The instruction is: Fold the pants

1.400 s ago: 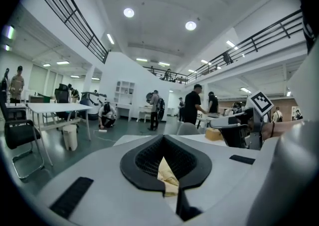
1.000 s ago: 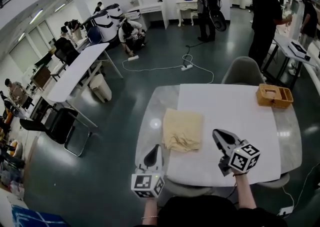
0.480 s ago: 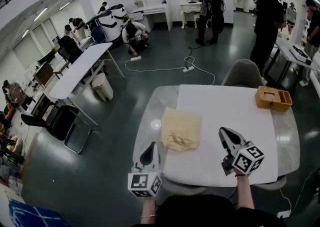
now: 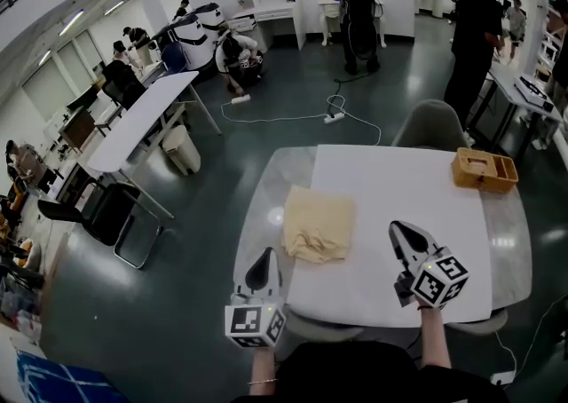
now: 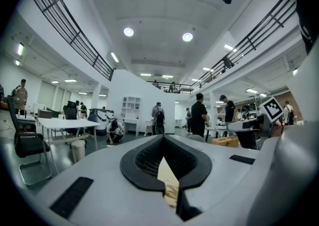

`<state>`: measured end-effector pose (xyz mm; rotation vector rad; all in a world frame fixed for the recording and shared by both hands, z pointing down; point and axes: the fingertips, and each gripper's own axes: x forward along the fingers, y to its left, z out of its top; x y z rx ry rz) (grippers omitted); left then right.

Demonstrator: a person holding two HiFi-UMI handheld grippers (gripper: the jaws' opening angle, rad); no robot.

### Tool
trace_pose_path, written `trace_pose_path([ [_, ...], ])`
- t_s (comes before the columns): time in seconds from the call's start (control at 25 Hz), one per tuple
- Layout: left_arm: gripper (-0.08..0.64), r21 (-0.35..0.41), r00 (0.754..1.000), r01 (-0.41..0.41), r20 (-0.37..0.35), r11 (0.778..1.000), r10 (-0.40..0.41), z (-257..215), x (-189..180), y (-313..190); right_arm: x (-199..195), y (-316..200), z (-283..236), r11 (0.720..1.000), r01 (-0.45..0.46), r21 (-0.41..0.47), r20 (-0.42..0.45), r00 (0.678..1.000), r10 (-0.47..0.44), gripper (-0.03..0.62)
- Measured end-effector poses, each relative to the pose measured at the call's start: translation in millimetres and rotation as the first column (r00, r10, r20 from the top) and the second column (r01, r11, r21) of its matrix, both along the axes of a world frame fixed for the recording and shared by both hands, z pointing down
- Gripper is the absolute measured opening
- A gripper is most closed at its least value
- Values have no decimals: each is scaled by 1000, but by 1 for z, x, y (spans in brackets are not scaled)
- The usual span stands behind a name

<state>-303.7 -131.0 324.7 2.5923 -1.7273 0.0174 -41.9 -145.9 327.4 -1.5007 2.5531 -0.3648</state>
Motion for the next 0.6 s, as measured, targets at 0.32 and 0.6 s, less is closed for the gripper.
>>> trace_pose_path([
  [0.32, 14, 0, 1000, 12, 6, 1000, -12, 2, -2, 3, -1, 3, -1, 1000, 10, 13, -23, 1000, -10, 14],
  [0.6, 14, -5, 1000, 16, 5, 1000, -16, 2, -7, 6, -6, 5, -4, 1000, 12, 17, -41, 999, -11, 14],
])
